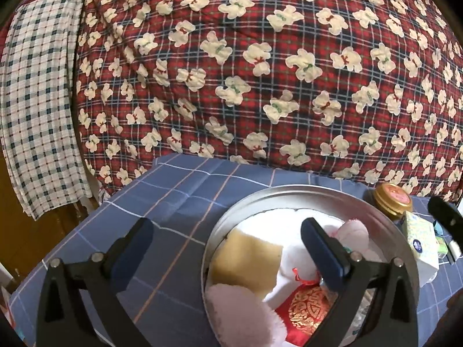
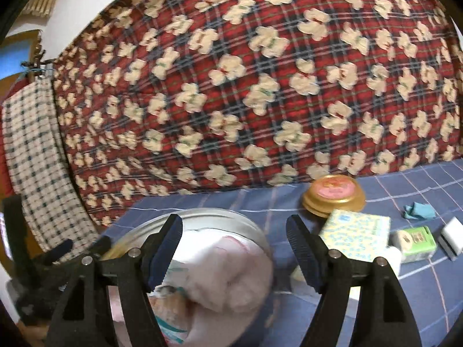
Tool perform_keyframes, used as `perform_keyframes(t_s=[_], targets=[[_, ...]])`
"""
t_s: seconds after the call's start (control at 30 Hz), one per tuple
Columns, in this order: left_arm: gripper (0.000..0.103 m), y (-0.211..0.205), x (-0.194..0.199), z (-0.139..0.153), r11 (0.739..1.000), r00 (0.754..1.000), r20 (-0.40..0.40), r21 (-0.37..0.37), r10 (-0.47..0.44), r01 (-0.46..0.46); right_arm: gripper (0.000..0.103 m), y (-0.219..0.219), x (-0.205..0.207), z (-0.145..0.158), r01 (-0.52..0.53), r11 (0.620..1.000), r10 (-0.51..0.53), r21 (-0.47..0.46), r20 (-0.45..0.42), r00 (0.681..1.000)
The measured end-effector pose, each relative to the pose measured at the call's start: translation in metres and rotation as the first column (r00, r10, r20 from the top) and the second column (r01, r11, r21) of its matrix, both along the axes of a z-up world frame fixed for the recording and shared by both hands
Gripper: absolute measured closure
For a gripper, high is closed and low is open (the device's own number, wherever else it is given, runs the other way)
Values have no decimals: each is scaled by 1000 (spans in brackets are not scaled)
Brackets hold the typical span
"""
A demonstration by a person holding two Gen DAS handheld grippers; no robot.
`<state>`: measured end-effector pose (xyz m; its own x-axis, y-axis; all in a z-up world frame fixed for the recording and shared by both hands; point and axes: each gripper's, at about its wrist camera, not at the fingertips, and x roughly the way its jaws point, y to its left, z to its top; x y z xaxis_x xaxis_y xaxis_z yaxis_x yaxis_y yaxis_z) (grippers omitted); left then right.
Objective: Organize soft objects
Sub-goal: 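Move both tools back toward the white sponge block and teal cloth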
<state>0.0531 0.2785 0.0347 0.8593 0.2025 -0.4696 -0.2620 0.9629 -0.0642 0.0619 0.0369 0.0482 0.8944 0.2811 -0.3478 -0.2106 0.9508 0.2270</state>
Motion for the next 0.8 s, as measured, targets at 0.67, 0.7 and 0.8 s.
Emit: perform_keyframes(t_s=[0.67,0.7,0.8], targets=[[0,-58,-11,-3,995,995,41,24,-95,94,27,-28,13,-27,51,996,-60,-70,-120,991],[0,-61,-12,-1,995,994,50,30,-98,97,27,-29,12,-27,54,995,-63,-78,-118,991],[0,-71,-16,2,993,991,71,32,-114,112,27,-36,9,-26,56,995,-66,-85,-115,991]])
